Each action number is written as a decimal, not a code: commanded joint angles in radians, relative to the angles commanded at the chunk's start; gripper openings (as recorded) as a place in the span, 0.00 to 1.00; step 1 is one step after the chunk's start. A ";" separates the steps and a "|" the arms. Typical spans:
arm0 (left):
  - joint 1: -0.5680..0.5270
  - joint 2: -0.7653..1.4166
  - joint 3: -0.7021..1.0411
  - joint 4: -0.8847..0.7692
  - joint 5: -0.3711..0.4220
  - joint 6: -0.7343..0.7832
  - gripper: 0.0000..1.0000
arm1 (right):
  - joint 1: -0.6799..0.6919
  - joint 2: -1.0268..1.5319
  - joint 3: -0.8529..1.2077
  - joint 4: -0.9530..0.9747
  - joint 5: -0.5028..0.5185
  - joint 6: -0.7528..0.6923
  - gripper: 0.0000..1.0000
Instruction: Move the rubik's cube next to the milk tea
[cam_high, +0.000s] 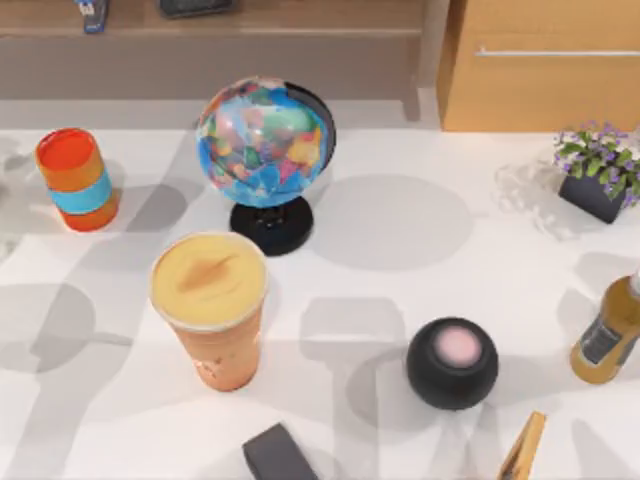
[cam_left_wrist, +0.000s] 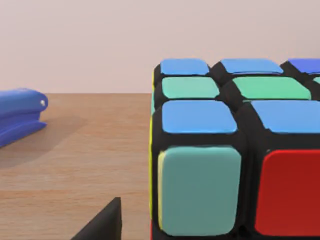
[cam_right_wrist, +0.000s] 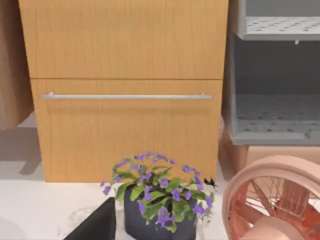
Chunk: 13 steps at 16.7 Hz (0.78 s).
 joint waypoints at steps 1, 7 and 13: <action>0.000 0.000 0.000 0.000 0.000 0.000 0.77 | 0.000 0.000 0.000 0.000 0.000 0.000 1.00; 0.000 0.000 0.000 0.000 0.000 0.000 0.32 | 0.000 0.000 0.000 0.000 0.000 0.000 1.00; 0.000 0.000 0.000 0.000 0.000 0.000 0.00 | 0.000 0.000 0.000 0.000 0.000 0.000 1.00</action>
